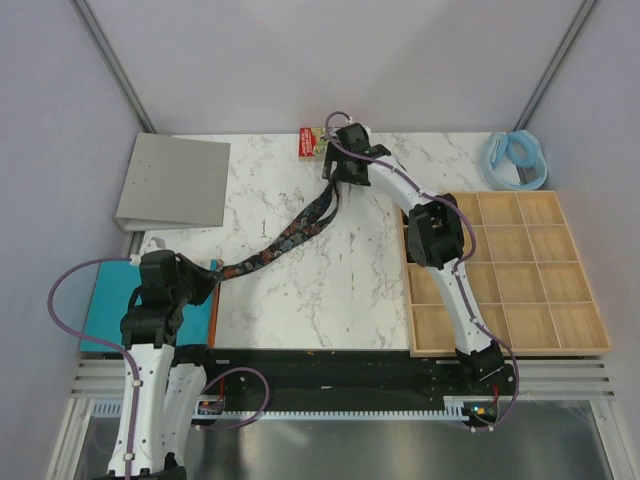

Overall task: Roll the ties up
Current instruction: Flatten out the tie at the center of the board.

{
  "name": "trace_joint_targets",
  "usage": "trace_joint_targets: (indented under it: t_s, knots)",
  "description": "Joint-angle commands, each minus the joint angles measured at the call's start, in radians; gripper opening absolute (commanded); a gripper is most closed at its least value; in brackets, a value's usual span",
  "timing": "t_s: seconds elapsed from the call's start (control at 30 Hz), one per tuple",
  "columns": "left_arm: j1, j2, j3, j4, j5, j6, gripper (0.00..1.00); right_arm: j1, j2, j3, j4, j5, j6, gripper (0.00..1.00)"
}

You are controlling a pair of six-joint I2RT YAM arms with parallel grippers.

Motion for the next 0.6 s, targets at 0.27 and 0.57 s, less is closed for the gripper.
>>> trace_joint_targets:
  t_s: [0.27,0.57]
  knots:
    - [0.005,0.006,0.061,0.011,-0.032,0.062,0.02,0.013,0.054,0.022,0.025,0.047,0.059,0.4]
    - [0.005,-0.029,0.108,-0.013,0.007,0.066,0.02,-0.051,-0.09,-0.056,-0.071,0.185,-0.015,0.0]
